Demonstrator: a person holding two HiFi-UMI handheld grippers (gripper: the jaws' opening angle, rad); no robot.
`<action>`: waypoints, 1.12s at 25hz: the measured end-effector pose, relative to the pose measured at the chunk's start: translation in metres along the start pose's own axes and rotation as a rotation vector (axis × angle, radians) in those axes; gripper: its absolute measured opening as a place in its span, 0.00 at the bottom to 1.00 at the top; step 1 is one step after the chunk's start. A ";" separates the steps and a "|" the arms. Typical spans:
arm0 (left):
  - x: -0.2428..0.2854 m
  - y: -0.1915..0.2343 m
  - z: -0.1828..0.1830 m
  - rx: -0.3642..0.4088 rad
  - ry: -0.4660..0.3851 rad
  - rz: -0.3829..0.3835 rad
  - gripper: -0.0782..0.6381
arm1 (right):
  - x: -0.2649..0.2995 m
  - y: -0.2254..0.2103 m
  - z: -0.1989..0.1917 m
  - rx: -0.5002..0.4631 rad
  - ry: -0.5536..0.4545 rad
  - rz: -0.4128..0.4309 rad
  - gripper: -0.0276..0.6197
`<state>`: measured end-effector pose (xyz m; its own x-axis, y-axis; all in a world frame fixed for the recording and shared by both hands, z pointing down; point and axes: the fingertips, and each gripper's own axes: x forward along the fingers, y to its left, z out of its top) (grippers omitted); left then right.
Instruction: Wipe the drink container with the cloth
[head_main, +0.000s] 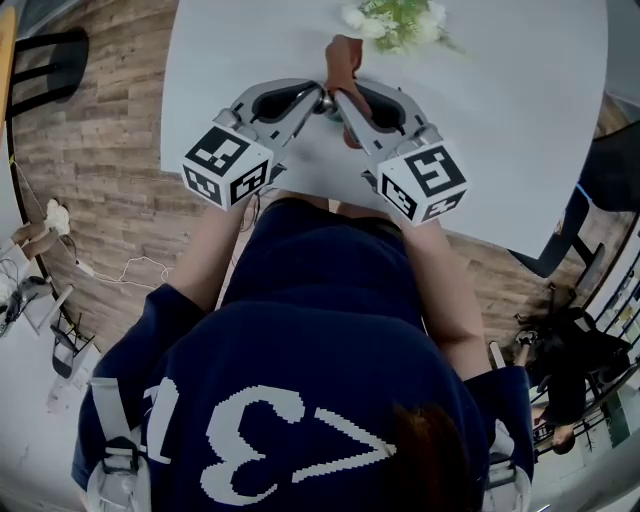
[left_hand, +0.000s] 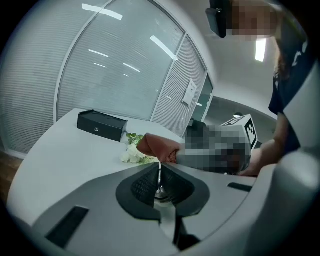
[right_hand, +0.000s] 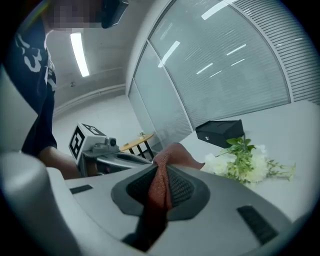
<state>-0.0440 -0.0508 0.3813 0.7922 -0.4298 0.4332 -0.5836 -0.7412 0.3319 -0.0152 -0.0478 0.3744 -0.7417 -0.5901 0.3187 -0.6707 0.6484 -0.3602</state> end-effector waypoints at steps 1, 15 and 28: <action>0.001 -0.001 0.000 0.014 0.001 -0.004 0.15 | 0.002 0.006 0.004 0.002 -0.010 0.019 0.13; 0.002 -0.049 0.000 0.280 -0.013 -0.225 0.15 | -0.047 -0.073 -0.091 0.126 0.182 -0.143 0.13; 0.001 -0.068 -0.006 0.399 -0.009 -0.263 0.15 | -0.025 0.006 -0.011 0.155 0.083 0.218 0.13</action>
<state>-0.0049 0.0025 0.3638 0.9064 -0.2040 0.3700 -0.2501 -0.9648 0.0807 -0.0001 -0.0240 0.3737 -0.8705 -0.3992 0.2877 -0.4912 0.6707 -0.5558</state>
